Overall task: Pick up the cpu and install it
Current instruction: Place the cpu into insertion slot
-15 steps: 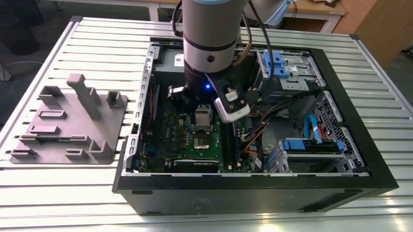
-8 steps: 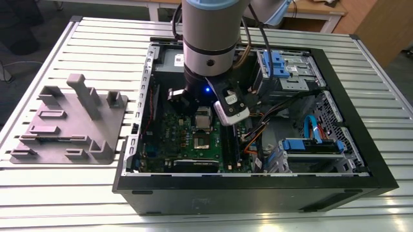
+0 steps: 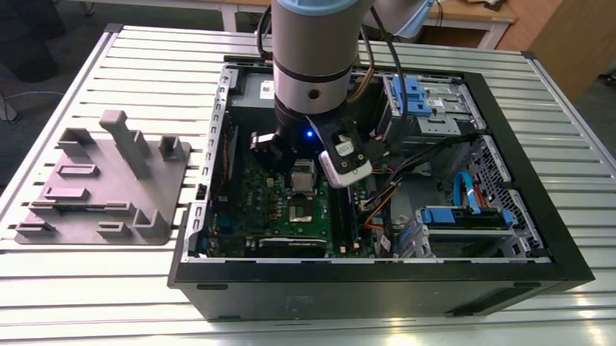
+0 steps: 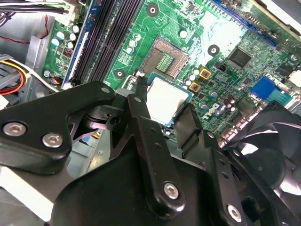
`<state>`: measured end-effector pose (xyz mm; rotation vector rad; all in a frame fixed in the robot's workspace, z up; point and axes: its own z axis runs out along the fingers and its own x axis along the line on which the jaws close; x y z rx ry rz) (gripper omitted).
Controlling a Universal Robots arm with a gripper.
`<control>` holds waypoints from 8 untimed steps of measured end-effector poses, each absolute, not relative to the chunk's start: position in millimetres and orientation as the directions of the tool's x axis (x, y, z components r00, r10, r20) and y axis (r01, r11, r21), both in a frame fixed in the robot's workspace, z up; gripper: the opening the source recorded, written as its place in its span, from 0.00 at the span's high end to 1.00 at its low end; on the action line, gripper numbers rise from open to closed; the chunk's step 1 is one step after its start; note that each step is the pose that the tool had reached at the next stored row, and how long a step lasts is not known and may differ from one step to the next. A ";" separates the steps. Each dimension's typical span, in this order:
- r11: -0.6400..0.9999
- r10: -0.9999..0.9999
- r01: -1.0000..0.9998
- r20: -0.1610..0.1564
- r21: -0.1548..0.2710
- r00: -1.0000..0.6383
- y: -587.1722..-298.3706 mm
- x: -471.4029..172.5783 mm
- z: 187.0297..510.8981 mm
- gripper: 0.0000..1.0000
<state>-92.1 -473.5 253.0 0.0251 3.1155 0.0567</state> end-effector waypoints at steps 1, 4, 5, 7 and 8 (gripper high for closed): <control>0.999 0.017 0.016 -0.025 0.037 -1.000 -473.5 -92.1 253.0 0.53; 0.999 0.017 0.016 -0.025 0.037 -1.000 -473.5 -92.1 251.4 0.53; 0.999 0.017 0.016 -0.025 0.037 -1.000 -473.5 -92.1 250.6 0.53; 0.999 0.017 0.016 -0.025 0.037 -1.000 -473.6 -92.3 248.5 0.53; 0.999 0.017 0.016 -0.025 0.037 -1.000 -473.6 -92.5 247.3 0.53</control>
